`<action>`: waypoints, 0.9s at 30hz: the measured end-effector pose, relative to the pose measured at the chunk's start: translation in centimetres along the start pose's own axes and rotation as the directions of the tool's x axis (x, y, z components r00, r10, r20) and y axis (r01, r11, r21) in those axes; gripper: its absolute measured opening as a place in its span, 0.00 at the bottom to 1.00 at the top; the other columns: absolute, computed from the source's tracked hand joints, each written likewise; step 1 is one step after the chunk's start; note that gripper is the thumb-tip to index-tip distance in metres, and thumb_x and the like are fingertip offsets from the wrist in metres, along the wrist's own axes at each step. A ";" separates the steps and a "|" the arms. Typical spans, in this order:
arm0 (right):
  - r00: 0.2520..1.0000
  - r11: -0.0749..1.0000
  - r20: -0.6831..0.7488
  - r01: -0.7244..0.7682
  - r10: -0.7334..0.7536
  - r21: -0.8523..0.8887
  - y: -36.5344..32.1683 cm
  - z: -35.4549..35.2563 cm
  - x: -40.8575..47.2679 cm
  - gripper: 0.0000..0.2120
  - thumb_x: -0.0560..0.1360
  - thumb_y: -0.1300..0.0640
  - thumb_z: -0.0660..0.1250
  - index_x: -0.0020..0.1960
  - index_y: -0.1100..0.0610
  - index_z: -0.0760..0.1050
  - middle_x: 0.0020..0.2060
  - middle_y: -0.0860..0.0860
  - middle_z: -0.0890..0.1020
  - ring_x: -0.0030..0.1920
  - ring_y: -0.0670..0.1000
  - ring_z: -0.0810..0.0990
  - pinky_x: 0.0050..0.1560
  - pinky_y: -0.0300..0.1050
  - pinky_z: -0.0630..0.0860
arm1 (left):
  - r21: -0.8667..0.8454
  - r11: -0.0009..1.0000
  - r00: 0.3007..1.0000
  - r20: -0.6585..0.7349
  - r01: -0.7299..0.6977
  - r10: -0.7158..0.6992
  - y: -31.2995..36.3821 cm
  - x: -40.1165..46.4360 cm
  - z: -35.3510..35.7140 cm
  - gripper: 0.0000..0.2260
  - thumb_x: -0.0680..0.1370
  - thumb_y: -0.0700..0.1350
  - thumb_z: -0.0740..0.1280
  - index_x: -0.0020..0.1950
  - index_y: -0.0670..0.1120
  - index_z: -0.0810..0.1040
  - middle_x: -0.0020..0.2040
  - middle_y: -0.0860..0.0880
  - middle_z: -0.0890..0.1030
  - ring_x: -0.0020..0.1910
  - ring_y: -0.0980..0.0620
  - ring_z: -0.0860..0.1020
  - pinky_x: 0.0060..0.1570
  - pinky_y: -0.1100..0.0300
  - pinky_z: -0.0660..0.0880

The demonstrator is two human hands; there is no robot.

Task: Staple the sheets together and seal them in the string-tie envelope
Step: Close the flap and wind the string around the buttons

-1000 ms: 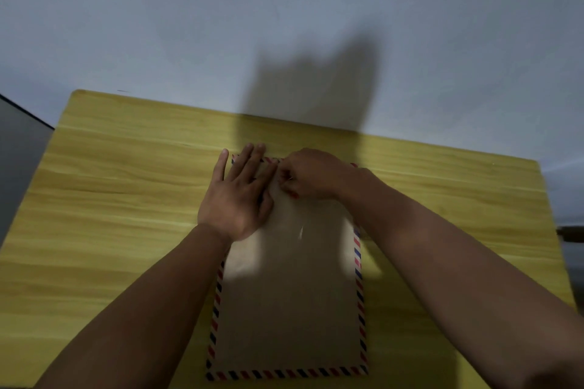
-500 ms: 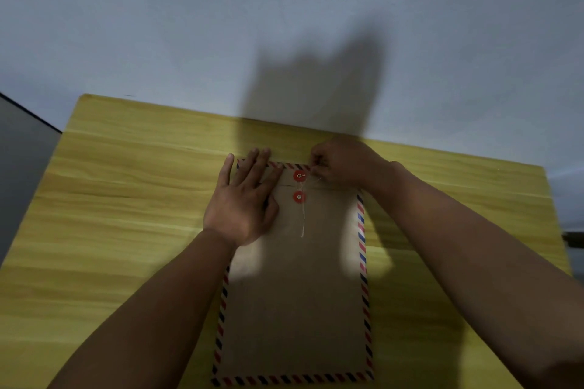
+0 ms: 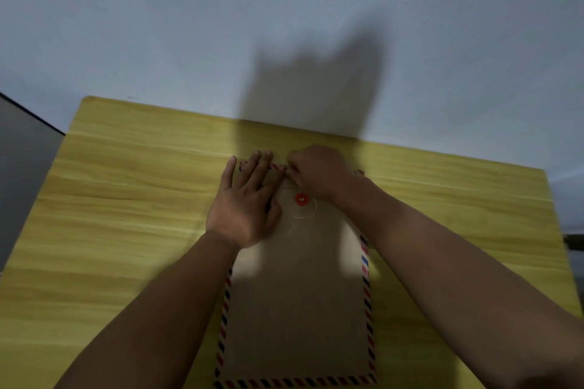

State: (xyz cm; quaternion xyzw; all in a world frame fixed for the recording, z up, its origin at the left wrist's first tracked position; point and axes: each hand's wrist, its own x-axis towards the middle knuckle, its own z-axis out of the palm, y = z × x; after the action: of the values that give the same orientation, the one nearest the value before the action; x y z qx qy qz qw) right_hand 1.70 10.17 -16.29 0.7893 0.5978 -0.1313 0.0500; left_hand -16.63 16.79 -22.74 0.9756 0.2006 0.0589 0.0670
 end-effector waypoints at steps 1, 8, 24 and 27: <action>1.000 1.000 -0.014 0.022 -0.022 0.011 0.0 0.2 -0.6 0.12 0.83 0.48 0.60 0.53 0.55 0.78 0.50 0.55 0.83 0.51 0.59 0.81 0.41 0.48 0.69 | 0.001 1.000 1.000 0.004 0.001 -0.001 0.0 0.0 0.0 0.29 0.81 0.55 0.55 0.81 0.49 0.67 0.84 0.43 0.61 0.84 0.43 0.57 0.79 0.35 0.54; 0.958 0.964 -0.248 0.191 -0.143 0.185 1.3 3.7 -5.2 0.11 0.81 0.51 0.64 0.46 0.54 0.82 0.40 0.50 0.85 0.39 0.55 0.83 0.36 0.49 0.75 | 0.019 1.000 0.998 0.069 0.012 -0.013 0.0 0.2 0.0 0.29 0.80 0.56 0.53 0.82 0.51 0.65 0.85 0.45 0.56 0.85 0.45 0.54 0.80 0.36 0.51; 0.917 0.943 -0.364 -0.035 0.162 0.332 0.9 6.7 -10.9 0.11 0.79 0.56 0.66 0.56 0.53 0.85 0.49 0.49 0.88 0.46 0.54 0.87 0.41 0.49 0.83 | 0.047 0.998 0.994 0.101 0.029 -0.033 0.3 0.1 -0.3 0.30 0.81 0.57 0.49 0.84 0.52 0.60 0.86 0.45 0.54 0.85 0.46 0.51 0.81 0.37 0.48; 0.947 0.973 -0.296 -0.064 0.129 0.220 0.6 6.8 -11.2 0.10 0.76 0.58 0.69 0.55 0.52 0.85 0.46 0.51 0.88 0.43 0.58 0.87 0.36 0.51 0.82 | 0.058 0.998 0.995 0.095 0.029 -0.035 0.4 0.1 -0.3 0.30 0.81 0.57 0.49 0.83 0.52 0.61 0.85 0.45 0.55 0.85 0.45 0.52 0.81 0.36 0.49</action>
State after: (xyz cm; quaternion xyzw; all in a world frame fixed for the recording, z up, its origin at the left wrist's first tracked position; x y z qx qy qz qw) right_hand -1.52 -2.07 -19.90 0.8293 0.5417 -0.0657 -0.1200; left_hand -16.43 16.52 -22.35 0.9755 0.2142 0.0050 0.0501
